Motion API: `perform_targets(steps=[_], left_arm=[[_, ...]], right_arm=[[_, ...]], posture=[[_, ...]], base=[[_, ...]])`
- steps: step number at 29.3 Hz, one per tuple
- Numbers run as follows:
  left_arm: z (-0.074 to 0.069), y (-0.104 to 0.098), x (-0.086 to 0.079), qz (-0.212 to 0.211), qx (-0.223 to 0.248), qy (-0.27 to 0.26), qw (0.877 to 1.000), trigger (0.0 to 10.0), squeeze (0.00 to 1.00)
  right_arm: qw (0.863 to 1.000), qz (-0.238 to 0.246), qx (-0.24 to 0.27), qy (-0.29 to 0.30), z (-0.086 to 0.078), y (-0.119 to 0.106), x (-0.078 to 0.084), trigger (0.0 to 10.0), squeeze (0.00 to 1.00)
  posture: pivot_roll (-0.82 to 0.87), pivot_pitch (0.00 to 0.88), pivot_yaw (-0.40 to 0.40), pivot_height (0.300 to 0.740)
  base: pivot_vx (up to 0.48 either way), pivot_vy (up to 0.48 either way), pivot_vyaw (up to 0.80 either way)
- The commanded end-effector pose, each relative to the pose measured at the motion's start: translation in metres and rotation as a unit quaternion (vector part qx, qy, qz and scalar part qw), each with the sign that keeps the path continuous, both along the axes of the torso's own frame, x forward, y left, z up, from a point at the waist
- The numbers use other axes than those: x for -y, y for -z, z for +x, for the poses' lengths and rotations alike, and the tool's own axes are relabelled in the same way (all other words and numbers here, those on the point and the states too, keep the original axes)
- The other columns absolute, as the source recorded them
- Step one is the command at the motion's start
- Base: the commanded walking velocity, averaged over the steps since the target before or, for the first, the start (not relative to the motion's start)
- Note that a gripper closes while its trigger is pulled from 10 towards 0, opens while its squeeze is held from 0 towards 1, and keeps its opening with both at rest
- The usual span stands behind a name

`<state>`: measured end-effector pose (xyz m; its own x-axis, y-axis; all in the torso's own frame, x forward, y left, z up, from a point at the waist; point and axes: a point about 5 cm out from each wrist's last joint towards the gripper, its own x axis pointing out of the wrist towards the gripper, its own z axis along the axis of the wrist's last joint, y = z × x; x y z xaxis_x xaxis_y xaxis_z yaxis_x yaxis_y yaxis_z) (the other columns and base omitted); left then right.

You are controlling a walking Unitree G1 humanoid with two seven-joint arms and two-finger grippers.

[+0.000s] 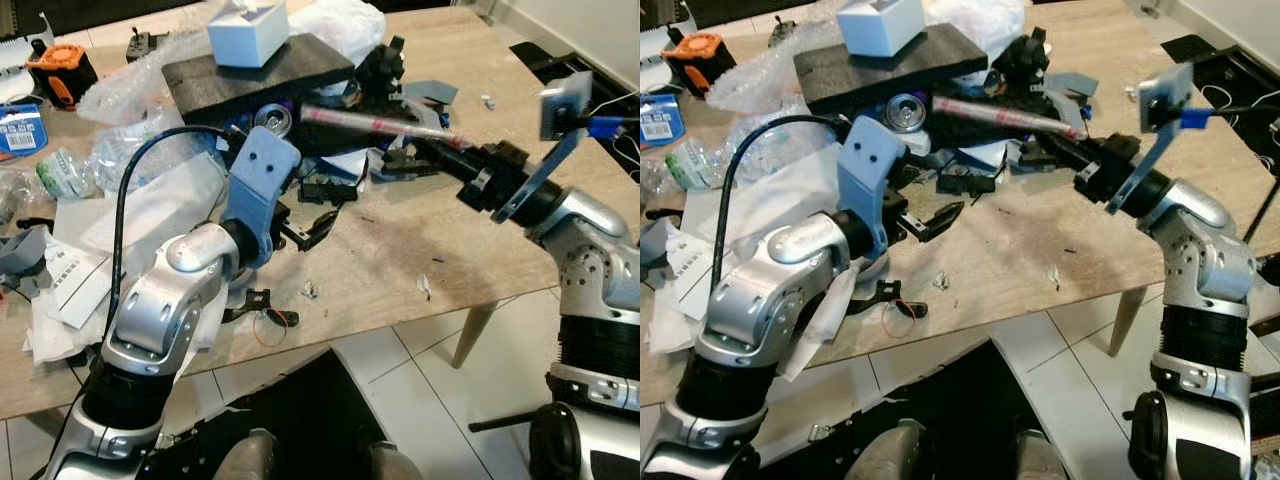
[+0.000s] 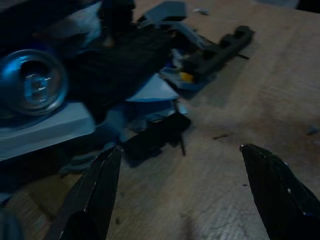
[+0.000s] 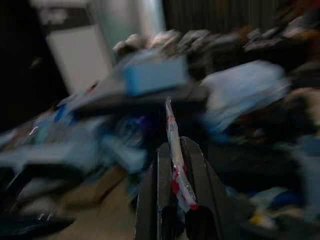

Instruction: Picking trash to rubbish bin

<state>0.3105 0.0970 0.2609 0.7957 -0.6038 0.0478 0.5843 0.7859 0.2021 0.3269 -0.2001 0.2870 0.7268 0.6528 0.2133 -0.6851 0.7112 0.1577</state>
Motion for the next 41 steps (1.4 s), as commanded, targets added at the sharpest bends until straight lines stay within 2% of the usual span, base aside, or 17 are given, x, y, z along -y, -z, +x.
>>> perform_targets(steps=[1, 3, 5, 8, 9, 12, 14, 15, 16, 17, 20, 23, 24, 27, 36, 41], left_arm=[[-0.002, 0.005, 0.0, -0.007, -0.009, -0.004, 1.0, 10.0, 0.0], [-0.001, 0.008, -0.002, -0.009, -0.014, -0.018, 1.0, 10.0, 0.0], [-0.001, 0.008, -0.002, -0.009, -0.014, -0.018, 1.0, 10.0, 0.0], [0.001, 0.007, -0.002, -0.02, -0.011, -0.029, 0.999, 10.0, 0.0], [0.001, 0.007, -0.002, -0.02, -0.011, -0.029, 0.999, 10.0, 0.0], [0.004, 0.006, -0.005, -0.033, -0.005, -0.052, 0.998, 10.0, 0.0], [0.005, 0.006, -0.006, -0.039, -0.002, -0.063, 0.997, 10.0, 0.0], [0.006, 0.006, -0.007, -0.039, 0.002, -0.077, 0.996, 10.0, 0.0], [0.007, 0.008, -0.009, -0.047, 0.004, -0.104, 0.993, 10.0, 0.0], [0.007, 0.008, -0.009, -0.047, 0.004, -0.104, 0.993, 10.0, 0.0], [0.006, 0.007, -0.012, -0.068, 0.005, -0.124, 0.99, 10.0, 0.0], [0.006, 0.007, -0.012, -0.072, 0.007, -0.126, 0.989, 10.0, 0.0], [0.005, 0.009, -0.012, -0.064, 0.009, -0.126, 0.99, 10.0, 0.0], [0.003, 0.013, -0.01, -0.058, 0.01, -0.13, 0.99, 10.0, 0.0], [0.004, 0.012, -0.005, -0.084, 0.018, -0.14, 0.986, 10.0, 0.0], [0.004, 0.013, -0.003, -0.088, 0.014, -0.142, 0.986, 10.0, 0.0]], right_arm=[[1.0, 0.005, 0.008, 0.027, -0.006, -0.003, 0.007, 0.0, 0.0], [0.997, 0.036, 0.028, 0.06, -0.014, -0.01, 0.008, 0.0, 0.0], [0.997, 0.036, 0.028, 0.06, -0.014, -0.01, 0.008, 0.0, 0.0], [0.987, 0.106, 0.062, 0.106, -0.017, -0.024, 0.016, 0.0, 0.0], [0.987, 0.106, 0.062, 0.106, -0.017, -0.024, 0.016, 0.0, 0.0], [0.958, 0.199, 0.092, 0.186, -0.018, -0.038, 0.038, 0.0, 0.0], [0.946, 0.225, 0.091, 0.215, -0.019, -0.038, 0.044, 0.0, 0.0], [0.944, 0.212, 0.088, 0.237, -0.02, -0.034, 0.041, 9.1, 0.0], [0.944, 0.176, 0.086, 0.266, -0.023, -0.024, 0.032, 10.0, 0.0], [0.944, 0.176, 0.086, 0.266, -0.023, -0.024, 0.032, 10.0, 0.0], [0.942, 0.109, 0.106, 0.298, -0.028, -0.018, 0.013, 10.0, 0.0], [0.94, 0.098, 0.116, 0.305, -0.029, -0.018, 0.01, 10.0, 0.0], [0.939, 0.08, 0.126, 0.311, -0.03, -0.017, 0.006, 10.0, 0.0], [0.937, 0.072, 0.125, 0.319, -0.03, -0.012, 0.001, 10.0, 0.0], [0.933, 0.048, 0.134, 0.331, -0.033, -0.007, -0.01, 10.0, 0.0], [0.932, 0.035, 0.133, 0.335, -0.033, -0.004, -0.013, 10.0, 0.0]], posture=[[0.07, 0.245, 0.065, 0.74], [0.06, 0.24, 0.069, 0.74], [0.06, 0.24, 0.069, 0.74], [0.05, 0.232, 0.07, 0.74], [0.05, 0.232, 0.07, 0.74], [0.04, 0.218, 0.066, 0.74], [0.04, 0.218, 0.066, 0.74], [0.03, 0.212, 0.064, 0.74], [0.03, 0.206, 0.064, 0.74], [0.03, 0.206, 0.064, 0.74], [0.02, 0.201, 0.066, 0.74], [0.02, 0.201, 0.066, 0.74], [0.02, 0.198, 0.069, 0.74], [0.02, 0.198, 0.069, 0.74], [-0.01, 0.2, 0.059, 0.74], [-0.01, 0.197, 0.059, 0.74]], base=[[0.0, 0.0, 0.0], [0.0, 0.0, 0.0], [0.0, 0.0, 0.0], [0.0, 0.0, 0.0], [0.0, 0.0, 0.0], [0.0, 0.0, 0.0], [0.0, 0.0, 0.0], [0.0, 0.0, 0.0], [0.0, 0.0, 0.0], [0.0, 0.0, 0.0], [0.0, 0.0, 0.0], [0.0, 0.0, 0.0], [0.0, 0.0, 0.0], [0.0, 0.0, 0.0], [0.0, 0.0, 0.0], [0.0, 0.0, -0.61]])
